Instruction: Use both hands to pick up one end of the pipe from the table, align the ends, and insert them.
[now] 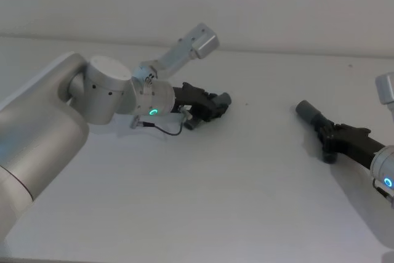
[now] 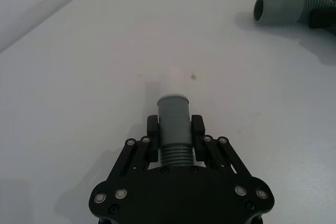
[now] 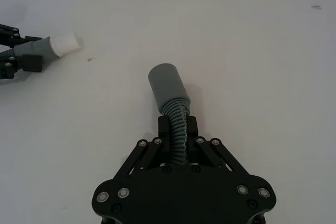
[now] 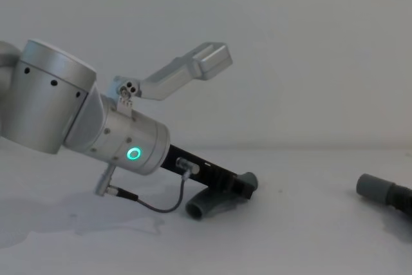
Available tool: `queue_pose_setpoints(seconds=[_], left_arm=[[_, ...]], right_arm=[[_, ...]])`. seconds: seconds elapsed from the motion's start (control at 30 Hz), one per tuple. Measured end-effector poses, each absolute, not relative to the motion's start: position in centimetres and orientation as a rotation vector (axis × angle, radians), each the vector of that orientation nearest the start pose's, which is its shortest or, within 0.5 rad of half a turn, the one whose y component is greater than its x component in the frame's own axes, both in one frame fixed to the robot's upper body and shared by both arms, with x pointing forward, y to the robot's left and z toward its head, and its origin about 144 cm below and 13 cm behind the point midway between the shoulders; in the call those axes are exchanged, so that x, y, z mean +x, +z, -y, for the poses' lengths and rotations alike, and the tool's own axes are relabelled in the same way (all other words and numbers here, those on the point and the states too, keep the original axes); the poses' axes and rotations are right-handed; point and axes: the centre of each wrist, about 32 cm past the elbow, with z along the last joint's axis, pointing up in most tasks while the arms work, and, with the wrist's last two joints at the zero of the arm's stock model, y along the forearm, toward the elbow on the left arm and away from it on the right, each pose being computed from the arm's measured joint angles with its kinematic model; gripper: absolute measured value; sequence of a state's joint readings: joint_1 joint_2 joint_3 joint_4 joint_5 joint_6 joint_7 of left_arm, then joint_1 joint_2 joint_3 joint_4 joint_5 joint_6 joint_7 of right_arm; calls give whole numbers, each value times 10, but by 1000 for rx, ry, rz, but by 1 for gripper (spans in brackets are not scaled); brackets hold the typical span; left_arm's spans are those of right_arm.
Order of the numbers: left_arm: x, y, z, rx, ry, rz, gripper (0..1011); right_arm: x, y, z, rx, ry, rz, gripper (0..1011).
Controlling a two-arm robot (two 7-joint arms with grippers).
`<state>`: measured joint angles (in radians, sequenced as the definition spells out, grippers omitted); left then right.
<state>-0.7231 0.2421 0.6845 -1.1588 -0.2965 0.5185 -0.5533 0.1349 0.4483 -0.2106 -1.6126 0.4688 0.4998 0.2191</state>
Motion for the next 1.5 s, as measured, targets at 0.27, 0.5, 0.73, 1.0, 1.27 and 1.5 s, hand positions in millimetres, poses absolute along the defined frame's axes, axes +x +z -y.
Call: queue_pose_setpoints(seconds=[0.27, 0.5, 0.73, 1.0, 1.27, 1.5], left_arm=[[606, 1256, -139, 522, 592, -97, 354], [605, 1269, -132, 523, 562, -55, 354], [605, 1280, -132, 532, 519, -10, 354], [607, 1292, -136, 549, 429, 48, 354], [611, 1303, -142, 577, 316, 101, 355], [612, 1311, -147, 599, 212, 141, 354]], right_arm=[[489, 1197, 297, -283, -1090, -269, 171], [490, 1202, 310, -248, -1044, -208, 171], [491, 1205, 325, -226, -975, -150, 170], [493, 1207, 346, -215, -861, -85, 170], [495, 1209, 364, -219, -751, -36, 169], [498, 1213, 378, -232, -632, 9, 169]])
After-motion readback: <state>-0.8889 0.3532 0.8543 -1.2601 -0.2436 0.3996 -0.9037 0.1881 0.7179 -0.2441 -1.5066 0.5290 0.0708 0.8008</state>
